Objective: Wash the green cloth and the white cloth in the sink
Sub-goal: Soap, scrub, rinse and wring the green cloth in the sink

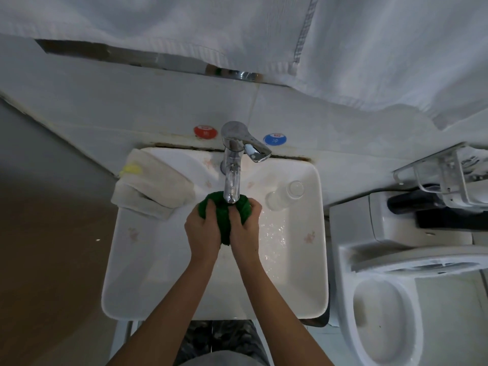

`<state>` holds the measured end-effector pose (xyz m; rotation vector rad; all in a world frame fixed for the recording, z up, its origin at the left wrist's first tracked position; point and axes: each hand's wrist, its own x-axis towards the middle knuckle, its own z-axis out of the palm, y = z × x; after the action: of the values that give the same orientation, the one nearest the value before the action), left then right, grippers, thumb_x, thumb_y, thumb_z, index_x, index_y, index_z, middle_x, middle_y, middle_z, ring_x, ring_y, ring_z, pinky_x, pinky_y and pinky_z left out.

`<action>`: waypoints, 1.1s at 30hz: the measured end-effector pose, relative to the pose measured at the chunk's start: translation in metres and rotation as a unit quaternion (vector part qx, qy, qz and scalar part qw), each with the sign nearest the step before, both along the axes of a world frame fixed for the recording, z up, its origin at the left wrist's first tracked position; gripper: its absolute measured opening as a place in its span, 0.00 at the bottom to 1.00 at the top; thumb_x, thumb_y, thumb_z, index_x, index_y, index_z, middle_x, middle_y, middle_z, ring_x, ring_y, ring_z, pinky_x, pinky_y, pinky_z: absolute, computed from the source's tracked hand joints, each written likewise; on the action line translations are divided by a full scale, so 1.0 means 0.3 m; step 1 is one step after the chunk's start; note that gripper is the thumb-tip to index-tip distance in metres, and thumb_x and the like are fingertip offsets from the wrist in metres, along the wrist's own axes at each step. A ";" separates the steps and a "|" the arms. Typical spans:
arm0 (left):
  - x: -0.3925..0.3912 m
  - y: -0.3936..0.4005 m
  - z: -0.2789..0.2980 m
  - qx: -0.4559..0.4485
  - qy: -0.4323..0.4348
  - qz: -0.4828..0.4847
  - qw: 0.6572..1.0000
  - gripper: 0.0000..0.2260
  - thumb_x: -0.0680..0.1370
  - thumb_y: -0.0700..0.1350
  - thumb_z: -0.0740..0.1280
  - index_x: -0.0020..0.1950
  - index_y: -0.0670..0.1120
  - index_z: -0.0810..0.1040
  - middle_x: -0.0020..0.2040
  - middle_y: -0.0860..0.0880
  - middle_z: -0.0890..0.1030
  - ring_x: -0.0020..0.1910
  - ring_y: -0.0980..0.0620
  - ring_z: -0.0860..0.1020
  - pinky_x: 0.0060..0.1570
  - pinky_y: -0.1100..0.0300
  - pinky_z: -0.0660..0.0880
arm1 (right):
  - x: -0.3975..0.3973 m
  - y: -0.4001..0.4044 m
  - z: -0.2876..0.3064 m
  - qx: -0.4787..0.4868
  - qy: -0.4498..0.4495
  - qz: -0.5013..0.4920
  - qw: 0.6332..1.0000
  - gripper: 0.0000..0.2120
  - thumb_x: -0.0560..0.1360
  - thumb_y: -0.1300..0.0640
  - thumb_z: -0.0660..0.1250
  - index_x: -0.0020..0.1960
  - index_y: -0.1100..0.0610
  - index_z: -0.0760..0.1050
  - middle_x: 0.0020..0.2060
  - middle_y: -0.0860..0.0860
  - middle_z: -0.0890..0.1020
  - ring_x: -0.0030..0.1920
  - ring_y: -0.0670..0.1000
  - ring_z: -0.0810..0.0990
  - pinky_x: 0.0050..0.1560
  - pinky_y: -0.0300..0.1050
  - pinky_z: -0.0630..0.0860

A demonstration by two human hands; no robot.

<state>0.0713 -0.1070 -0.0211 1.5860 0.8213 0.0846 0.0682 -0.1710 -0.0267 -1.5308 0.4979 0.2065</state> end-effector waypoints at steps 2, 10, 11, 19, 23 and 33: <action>0.001 0.002 0.009 -0.015 -0.007 0.008 1.000 0.08 0.80 0.43 0.60 0.50 0.43 0.78 0.45 0.45 0.81 0.45 0.49 0.79 0.47 0.56 0.76 | -0.020 0.005 -0.002 -0.025 -0.026 0.001 0.999 0.14 0.77 0.56 0.66 0.55 0.40 0.67 0.52 0.46 0.76 0.50 0.42 0.77 0.51 0.41 0.78; -0.039 0.000 0.044 -0.145 -0.014 -0.071 0.987 0.06 0.78 0.39 0.65 0.53 0.47 0.74 0.49 0.49 0.79 0.48 0.54 0.80 0.40 0.64 0.77 | -0.016 -0.007 -0.008 0.065 0.036 -0.023 0.997 0.17 0.76 0.51 0.68 0.64 0.49 0.71 0.54 0.50 0.80 0.55 0.48 0.80 0.59 0.51 0.78; -0.044 0.008 0.042 -0.157 -0.009 -0.085 0.984 0.08 0.77 0.38 0.65 0.53 0.48 0.75 0.50 0.50 0.79 0.48 0.54 0.80 0.42 0.62 0.78 | -0.013 -0.012 -0.007 0.072 0.040 -0.032 0.996 0.15 0.77 0.55 0.68 0.63 0.50 0.71 0.54 0.52 0.80 0.55 0.50 0.80 0.58 0.51 0.78; -0.035 0.110 0.032 -0.062 -0.020 -0.092 0.994 0.08 0.79 0.40 0.62 0.58 0.48 0.73 0.50 0.53 0.78 0.49 0.56 0.78 0.41 0.69 0.76 | 0.017 -0.057 0.019 0.080 0.023 -0.041 0.996 0.16 0.70 0.69 0.59 0.50 0.52 0.78 0.45 0.58 0.80 0.46 0.54 0.79 0.46 0.48 0.79; -0.008 0.125 0.045 -0.088 0.009 -0.154 0.984 0.19 0.77 0.33 0.59 0.65 0.48 0.72 0.57 0.49 0.77 0.55 0.53 0.77 0.51 0.61 0.76 | 0.018 -0.054 0.022 0.130 0.041 -0.009 0.991 0.22 0.59 0.62 0.58 0.50 0.51 0.78 0.47 0.57 0.81 0.48 0.54 0.79 0.45 0.48 0.79; -0.027 0.042 0.060 -0.158 0.013 -0.187 0.969 0.31 0.71 0.24 0.57 0.69 0.50 0.69 0.59 0.50 0.77 0.57 0.52 0.76 0.45 0.64 0.79 | 0.003 -0.022 0.004 0.146 0.032 0.009 0.989 0.15 0.74 0.48 0.64 0.60 0.45 0.76 0.56 0.47 0.81 0.57 0.48 0.80 0.56 0.43 0.78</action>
<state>0.0632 -0.0943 -0.0030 1.4137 0.5124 -0.3256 0.0690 -0.1776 -0.0254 -1.2455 0.4813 0.3298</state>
